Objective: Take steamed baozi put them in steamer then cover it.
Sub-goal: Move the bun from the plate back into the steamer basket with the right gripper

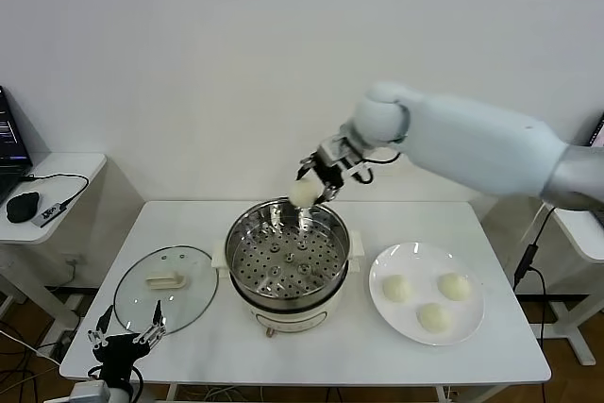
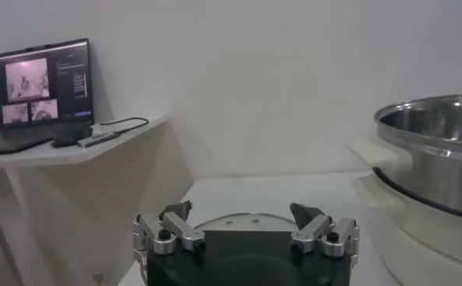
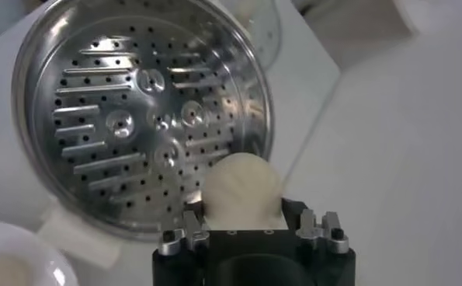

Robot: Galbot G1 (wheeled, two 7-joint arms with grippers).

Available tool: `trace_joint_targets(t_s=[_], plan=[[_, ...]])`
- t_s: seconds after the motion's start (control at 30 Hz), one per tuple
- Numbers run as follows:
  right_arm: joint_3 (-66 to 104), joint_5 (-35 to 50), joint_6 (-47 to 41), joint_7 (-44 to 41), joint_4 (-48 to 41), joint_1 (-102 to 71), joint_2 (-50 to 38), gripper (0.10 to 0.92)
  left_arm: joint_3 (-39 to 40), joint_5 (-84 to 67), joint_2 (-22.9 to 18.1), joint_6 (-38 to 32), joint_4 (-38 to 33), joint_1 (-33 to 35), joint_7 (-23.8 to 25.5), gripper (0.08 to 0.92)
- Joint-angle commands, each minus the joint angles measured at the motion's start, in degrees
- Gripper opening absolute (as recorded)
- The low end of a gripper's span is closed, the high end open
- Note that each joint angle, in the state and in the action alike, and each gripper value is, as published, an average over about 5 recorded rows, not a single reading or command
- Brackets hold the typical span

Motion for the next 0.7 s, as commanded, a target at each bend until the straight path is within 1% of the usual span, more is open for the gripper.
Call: trace_joint_targets(t_s=[0.03,0.17,0.37,0.7], plan=[[-3.9,-10.2,10.5,1.1,-4.6,-3.7,8.6,0.636,-1.1,-1.5,-0.2,0.2,-1.0,0.3,-0.1,0.823],[-3.9,-15.9,14.1,1.2,-7.2,-5.7,9.4,0.642,-1.1,-1.1,-0.4,0.2,-1.4,0.6,-0.1,0.823],[-3.1,-20.7,17.1,2.1,-10.5,-7.8,10.0,0.645,-1.1,-0.8,-0.4,0.3,-1.8,0.7,-0.1,0.823],[-1.1,-25.0,19.7,4.1,-15.8,-10.3,12.2,0.645,-0.9,-0.1,-0.4,0.3,-1.8,0.6,0.0,0.823]])
